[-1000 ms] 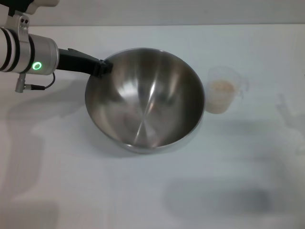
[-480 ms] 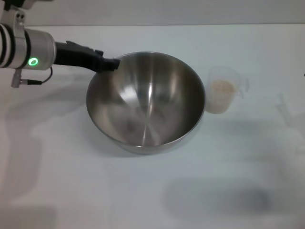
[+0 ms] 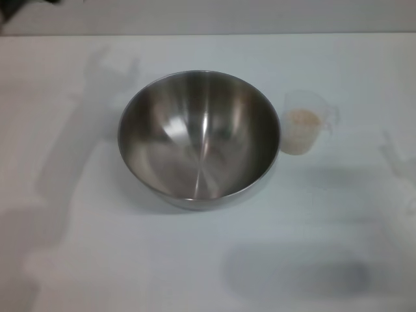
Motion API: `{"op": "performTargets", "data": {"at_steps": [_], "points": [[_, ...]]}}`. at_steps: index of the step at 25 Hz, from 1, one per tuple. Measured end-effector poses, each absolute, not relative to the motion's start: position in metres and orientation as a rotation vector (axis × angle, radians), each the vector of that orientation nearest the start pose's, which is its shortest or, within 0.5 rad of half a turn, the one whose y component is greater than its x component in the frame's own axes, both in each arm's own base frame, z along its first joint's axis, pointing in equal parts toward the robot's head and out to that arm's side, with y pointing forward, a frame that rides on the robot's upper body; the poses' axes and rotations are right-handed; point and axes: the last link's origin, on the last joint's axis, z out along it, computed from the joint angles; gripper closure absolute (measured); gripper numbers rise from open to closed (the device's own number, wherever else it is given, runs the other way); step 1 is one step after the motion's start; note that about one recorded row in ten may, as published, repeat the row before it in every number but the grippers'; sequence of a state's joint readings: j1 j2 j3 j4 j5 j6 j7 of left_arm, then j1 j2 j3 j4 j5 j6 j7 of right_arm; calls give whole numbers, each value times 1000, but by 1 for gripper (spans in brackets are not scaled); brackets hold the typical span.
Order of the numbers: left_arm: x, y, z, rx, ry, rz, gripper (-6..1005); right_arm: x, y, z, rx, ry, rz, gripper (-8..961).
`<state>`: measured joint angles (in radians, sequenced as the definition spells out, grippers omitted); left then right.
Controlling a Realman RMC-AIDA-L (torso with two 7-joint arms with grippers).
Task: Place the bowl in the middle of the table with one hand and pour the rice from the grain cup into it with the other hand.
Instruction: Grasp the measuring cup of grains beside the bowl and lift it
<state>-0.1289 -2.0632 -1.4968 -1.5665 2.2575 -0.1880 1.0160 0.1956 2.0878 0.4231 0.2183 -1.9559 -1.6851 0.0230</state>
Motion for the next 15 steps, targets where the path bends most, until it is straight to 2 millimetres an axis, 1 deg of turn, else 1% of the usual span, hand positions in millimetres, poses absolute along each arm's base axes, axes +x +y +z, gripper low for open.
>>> {"op": "performTargets", "data": {"at_steps": [1,3,4,6,7,8,9,10,13,15], "points": [[-175,367,73,-1740,-181,-351,187,324,226,-1,-1446,295,867,114],[-183,351,78,-1554,-149,-391,187,327,224,-2,-1449,307,851,114],[-186,346,77,-1514,-149,-400,187,330,223,-3,-1453,317,837,114],[-202,330,76,-1360,-154,-434,187,334,222,-5,-1465,336,810,113],[-213,323,73,-1311,-156,-448,187,337,222,-6,-1474,349,793,113],[-217,320,71,-1294,-156,-461,187,339,222,-8,-1484,362,778,113],[-229,312,67,-1260,-150,-488,187,342,222,-10,-1492,377,763,113],[-246,303,61,-1231,-145,-534,187,344,222,-12,-1502,395,746,113],[-272,291,52,-1214,-158,-635,187,350,223,-18,-1531,440,700,114],[-272,291,52,-1214,-158,-635,187,352,225,-23,-1556,461,679,113]]}}
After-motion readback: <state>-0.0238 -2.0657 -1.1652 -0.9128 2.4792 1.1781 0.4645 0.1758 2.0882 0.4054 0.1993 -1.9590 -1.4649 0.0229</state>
